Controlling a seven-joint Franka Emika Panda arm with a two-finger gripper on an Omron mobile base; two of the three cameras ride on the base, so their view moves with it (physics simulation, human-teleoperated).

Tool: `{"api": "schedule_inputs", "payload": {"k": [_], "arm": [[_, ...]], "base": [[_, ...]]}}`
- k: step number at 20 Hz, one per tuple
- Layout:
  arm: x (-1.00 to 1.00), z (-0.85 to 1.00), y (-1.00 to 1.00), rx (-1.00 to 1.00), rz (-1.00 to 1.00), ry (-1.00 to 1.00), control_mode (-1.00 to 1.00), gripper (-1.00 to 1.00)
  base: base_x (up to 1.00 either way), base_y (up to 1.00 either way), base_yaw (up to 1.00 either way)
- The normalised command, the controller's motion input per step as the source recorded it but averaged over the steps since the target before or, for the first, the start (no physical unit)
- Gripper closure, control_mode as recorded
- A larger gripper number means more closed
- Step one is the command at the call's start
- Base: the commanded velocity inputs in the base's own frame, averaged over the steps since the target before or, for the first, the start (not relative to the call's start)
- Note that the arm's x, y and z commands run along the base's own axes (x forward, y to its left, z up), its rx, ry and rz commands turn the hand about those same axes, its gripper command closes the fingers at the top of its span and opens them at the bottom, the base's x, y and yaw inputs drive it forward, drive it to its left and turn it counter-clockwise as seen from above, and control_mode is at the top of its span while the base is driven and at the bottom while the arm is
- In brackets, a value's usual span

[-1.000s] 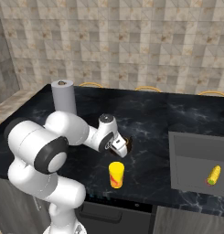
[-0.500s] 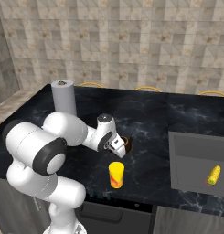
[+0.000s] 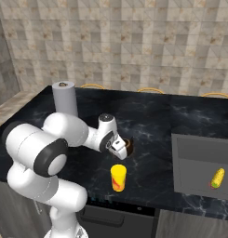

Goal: Pick the teapot and cup and place them in the sink. Then turn on the water.

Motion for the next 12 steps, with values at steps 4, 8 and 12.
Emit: {"api": "schedule_inputs", "payload": {"k": [4,8,12], "arm": [[-0.05,0.00,0.00,0.00,0.00,0.02,-1.00,1.00],[-0.01,0.00,0.00,0.00,0.00,0.00,-1.00,1.00],[0.00,0.00,0.00,0.00,0.00,0.00,-1.00,1.00]], "base": [[0.00,0.00,0.00],[0.00,0.00,0.00],[0.00,0.00,0.00]]}}
